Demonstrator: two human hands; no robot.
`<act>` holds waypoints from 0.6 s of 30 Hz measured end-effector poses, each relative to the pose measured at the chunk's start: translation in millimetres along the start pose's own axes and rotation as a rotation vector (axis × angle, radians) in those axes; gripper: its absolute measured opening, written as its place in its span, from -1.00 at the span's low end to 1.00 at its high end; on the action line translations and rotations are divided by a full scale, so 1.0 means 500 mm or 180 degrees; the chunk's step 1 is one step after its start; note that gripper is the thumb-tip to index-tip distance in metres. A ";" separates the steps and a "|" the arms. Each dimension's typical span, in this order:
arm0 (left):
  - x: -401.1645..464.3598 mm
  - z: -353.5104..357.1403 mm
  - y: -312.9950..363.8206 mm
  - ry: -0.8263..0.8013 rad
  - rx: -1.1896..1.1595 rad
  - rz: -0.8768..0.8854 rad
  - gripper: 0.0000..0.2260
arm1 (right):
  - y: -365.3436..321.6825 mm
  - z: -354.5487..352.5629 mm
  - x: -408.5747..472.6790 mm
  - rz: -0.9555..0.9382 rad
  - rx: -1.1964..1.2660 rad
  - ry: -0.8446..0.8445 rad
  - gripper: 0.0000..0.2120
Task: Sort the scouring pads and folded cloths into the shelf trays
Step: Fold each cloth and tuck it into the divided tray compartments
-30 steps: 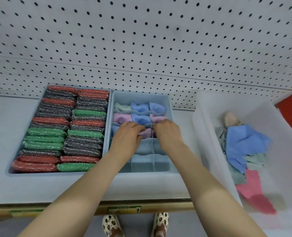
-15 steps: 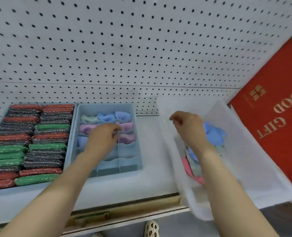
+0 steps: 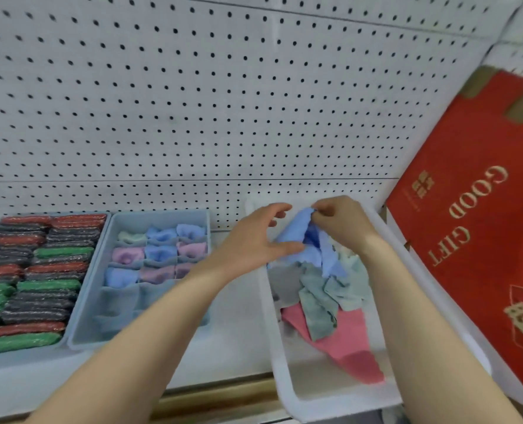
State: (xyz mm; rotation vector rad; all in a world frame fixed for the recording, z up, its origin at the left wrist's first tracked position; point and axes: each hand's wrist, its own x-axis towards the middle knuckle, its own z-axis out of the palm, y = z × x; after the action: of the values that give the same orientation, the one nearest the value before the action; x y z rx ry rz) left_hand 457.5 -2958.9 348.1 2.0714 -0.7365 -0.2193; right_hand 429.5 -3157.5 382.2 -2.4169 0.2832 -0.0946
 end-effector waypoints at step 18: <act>-0.014 -0.220 0.088 0.1399 -0.0295 0.0070 -0.76 | -0.227 -0.015 0.000 -0.1128 0.1707 -0.0091 -0.90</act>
State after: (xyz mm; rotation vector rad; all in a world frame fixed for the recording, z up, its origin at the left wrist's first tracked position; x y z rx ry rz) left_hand 479.1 -2896.4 446.4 1.9278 -0.4689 0.2072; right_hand 448.4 -3078.5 462.1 -1.9065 -0.1716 -0.2592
